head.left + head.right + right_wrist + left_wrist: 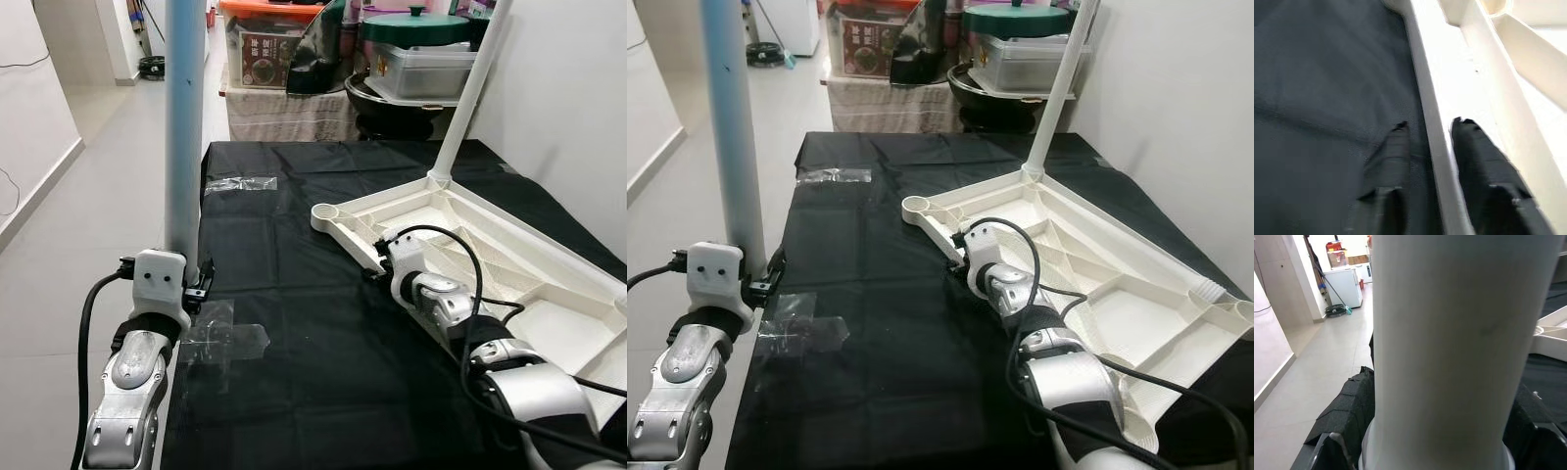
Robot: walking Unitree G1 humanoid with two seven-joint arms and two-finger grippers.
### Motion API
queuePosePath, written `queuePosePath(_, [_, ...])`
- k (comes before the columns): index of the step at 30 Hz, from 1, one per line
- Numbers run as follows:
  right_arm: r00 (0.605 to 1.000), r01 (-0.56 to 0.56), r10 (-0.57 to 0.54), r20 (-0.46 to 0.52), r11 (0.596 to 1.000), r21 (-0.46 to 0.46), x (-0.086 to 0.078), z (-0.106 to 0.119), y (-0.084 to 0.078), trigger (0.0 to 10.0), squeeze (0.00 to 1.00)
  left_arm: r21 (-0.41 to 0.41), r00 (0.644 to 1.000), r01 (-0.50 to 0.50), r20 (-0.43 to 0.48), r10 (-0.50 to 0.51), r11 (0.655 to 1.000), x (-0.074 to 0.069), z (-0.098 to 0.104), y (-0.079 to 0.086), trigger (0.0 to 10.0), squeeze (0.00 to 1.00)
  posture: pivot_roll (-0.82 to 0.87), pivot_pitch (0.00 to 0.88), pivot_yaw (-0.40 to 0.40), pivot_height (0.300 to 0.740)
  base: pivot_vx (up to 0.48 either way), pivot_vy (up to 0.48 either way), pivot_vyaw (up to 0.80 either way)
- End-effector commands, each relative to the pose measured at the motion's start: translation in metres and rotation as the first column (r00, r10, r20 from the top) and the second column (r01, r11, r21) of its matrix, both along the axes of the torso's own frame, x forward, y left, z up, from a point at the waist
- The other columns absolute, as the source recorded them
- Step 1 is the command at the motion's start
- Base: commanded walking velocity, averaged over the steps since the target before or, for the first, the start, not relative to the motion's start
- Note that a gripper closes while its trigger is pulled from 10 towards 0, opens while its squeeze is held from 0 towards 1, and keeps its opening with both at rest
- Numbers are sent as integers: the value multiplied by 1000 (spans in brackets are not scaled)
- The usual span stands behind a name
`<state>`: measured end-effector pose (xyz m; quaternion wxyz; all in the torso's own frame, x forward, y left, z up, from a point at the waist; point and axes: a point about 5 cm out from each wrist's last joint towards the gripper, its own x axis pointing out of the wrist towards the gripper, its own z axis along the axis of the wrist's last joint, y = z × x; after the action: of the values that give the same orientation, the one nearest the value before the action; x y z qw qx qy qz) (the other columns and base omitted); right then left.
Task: Building children table
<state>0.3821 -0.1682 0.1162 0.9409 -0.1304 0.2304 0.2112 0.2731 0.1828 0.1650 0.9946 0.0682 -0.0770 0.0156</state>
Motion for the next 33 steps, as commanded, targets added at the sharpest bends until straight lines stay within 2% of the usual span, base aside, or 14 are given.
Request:
queuePosePath(1, [979,-167,162,-120,986,-28,-16,-26,10,0,0,19,1000,10,-20,-9,1000,2,-3,-1,10000,0,102,0,-92,740,0,0,0])
queuePosePath(3, [969,-220,212,-130,974,-48,-18,-27,10,0,0,20,1000,9,-21,-9,1000,2,-3,-1,10000,0,102,0,-92,740,0,0,0])
queuePosePath(6, [908,-412,390,-155,899,-149,-26,-30,2,0,0,29,999,12,-34,-11,1000,1,-5,0,10000,0,100,0,-91,740,0,0,0])
queuePosePath(13, [817,-575,548,-180,800,-173,-36,-32,0,0,0,32,999,13,-38,-12,999,0,-6,1,10000,0,96,0,-88,740,0,0,0])
queuePosePath(14, [758,-651,618,-209,739,-175,-44,-34,-3,0,0,35,999,14,-40,-12,999,0,-6,1,10000,0,93,0,-87,740,0,0,0])
queuePosePath(15, [758,-651,618,-209,739,-175,-44,-34,-3,0,0,35,999,14,-40,-12,999,0,-6,1,10000,0,93,0,-87,740,0,0,0])
queuePosePath(18, [633,-773,730,-259,617,-149,-58,-36,-10,0,0,37,999,19,-44,-17,999,0,-6,1,10000,0,92,0,-85,740,0,0,0])
queuePosePath(19, [633,-773,730,-259,617,-149,-58,-36,-10,0,0,37,999,19,-44,-17,999,0,-6,1,10000,0,92,0,-85,740,0,0,0])
queuePosePath(22, [502,-864,814,-293,483,-139,-70,-33,-17,0,0,38,999,27,-48,-25,999,1,-7,0,10000,0,86,0,-78,740,0,0,0])
queuePosePath(23, [502,-864,814,-293,483,-139,-70,-33,-17,0,0,38,999,27,-48,-25,999,1,-7,0,10000,0,86,0,-78,740,0,0,0])
queuePosePath(25, [425,-905,840,-338,391,-169,-77,-34,-24,0,0,39,998,32,-50,-30,999,2,-7,-1,10000,0,84,0,-76,740,0,0,0])
queuePosePath(28, [387,-921,847,-364,343,-183,-81,-34,-29,0,0,39,998,35,-50,-33,999,2,-7,-2,10000,0,84,0,-76,740,0,0,0])
queuePosePath(30, [324,-944,858,-399,266,-194,-85,-31,-35,0,0,39,998,42,-50,-40,998,3,-8,-3,10000,0,82,0,-75,740,0,0,0])
queuePosePath(33, [308,-949,860,-406,247,-197,-87,-30,-37,0,0,40,998,44,-50,-42,998,3,-8,-4,10000,0,82,0,-75,740,0,0,0])
